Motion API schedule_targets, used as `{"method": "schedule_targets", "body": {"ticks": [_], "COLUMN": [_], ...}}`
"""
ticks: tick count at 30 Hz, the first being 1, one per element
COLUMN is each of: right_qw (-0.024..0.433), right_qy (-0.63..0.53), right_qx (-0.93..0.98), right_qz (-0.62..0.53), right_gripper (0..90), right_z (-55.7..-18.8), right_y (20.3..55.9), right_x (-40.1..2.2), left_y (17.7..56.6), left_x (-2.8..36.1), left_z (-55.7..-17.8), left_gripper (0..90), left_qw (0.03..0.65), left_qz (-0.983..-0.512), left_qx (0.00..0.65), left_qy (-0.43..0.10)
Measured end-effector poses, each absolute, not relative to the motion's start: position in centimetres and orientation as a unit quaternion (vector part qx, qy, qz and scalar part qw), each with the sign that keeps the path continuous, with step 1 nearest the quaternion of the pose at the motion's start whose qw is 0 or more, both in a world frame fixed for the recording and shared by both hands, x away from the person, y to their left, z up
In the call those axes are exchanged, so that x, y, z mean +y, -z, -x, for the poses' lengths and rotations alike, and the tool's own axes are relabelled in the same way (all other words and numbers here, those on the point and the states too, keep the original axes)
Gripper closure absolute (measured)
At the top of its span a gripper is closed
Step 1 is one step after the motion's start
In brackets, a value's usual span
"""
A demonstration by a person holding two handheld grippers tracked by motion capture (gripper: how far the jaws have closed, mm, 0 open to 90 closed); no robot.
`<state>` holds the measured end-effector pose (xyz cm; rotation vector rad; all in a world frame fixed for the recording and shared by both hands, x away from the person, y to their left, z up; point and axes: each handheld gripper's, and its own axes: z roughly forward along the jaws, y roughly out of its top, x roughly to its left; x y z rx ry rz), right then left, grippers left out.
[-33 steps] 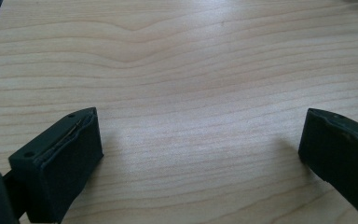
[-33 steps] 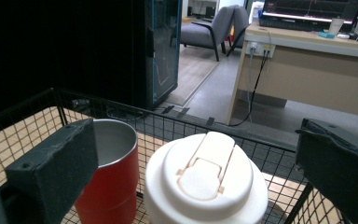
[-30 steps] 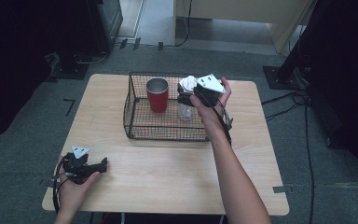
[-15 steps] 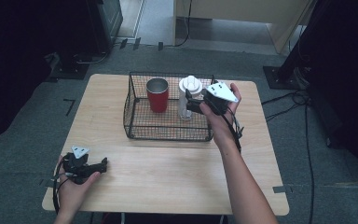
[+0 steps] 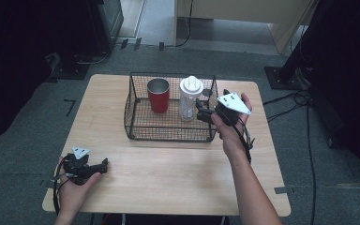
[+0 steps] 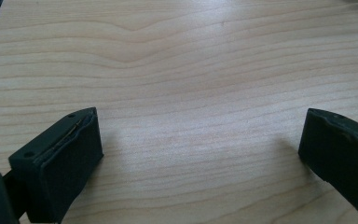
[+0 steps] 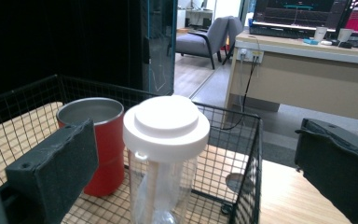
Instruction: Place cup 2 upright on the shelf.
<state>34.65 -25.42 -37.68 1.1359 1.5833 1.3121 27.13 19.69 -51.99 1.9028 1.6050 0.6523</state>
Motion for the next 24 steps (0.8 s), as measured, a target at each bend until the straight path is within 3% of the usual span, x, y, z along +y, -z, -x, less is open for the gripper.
{"method": "schedule_targets", "body": {"ticks": [24], "right_qw": [0.383], "right_qy": [-0.501], "right_qx": [0.615], "right_qz": [-0.473], "right_gripper": [0.0], "right_z": [-31.5], "right_y": [41.2], "right_x": [-29.5], "left_y": [52.0], "left_x": [19.7], "left_z": [-27.1], "left_gripper": [0.1], "left_qw": [0.28], "left_qz": [-0.71], "left_qx": [0.598], "left_qy": [-0.243]}}
